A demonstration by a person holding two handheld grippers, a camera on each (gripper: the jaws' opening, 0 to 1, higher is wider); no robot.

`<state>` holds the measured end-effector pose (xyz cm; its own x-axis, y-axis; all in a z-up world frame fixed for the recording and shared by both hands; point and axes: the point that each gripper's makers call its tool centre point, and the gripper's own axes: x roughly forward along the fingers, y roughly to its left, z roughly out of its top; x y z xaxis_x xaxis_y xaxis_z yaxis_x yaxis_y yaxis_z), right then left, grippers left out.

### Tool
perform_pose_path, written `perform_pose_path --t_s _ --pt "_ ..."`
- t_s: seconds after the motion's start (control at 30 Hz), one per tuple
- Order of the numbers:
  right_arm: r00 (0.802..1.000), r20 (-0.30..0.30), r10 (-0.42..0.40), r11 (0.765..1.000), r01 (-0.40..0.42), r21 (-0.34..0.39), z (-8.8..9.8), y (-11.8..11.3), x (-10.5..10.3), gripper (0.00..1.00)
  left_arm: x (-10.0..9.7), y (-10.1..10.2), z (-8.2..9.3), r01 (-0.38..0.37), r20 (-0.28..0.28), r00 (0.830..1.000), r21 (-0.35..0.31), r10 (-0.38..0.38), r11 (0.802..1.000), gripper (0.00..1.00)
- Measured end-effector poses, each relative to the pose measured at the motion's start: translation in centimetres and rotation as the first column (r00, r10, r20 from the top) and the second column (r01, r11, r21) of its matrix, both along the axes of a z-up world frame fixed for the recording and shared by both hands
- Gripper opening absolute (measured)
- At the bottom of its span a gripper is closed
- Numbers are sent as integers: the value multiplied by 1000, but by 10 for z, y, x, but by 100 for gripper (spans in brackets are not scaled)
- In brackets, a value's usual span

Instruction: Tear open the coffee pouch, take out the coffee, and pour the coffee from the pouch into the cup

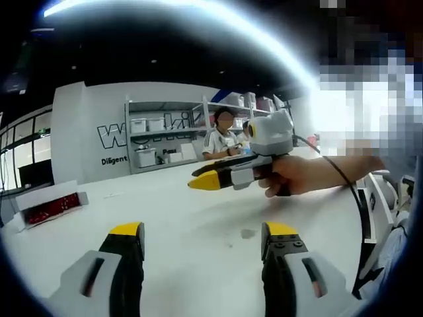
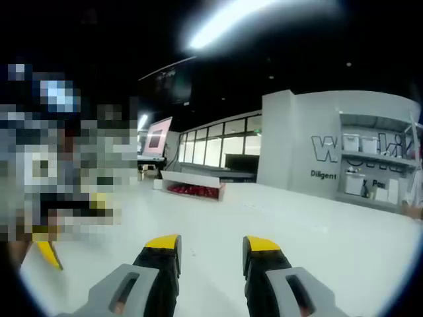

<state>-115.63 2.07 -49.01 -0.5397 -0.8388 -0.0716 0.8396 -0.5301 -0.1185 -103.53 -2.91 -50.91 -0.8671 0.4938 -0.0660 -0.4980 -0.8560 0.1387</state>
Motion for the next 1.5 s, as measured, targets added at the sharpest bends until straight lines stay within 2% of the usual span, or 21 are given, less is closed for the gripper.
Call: perform_pose_path --t_s 1.17,1.5 --pt "1000 7 19 999 -19 26 0 -23 -13 38 -2 -3 0 -21 -3 1000 -9 21 1000 73" --pt "999 12 38 999 -38 36 -2 -34 -10 39 0 -3 1 -18 -11 1000 -12 18 1000 73"
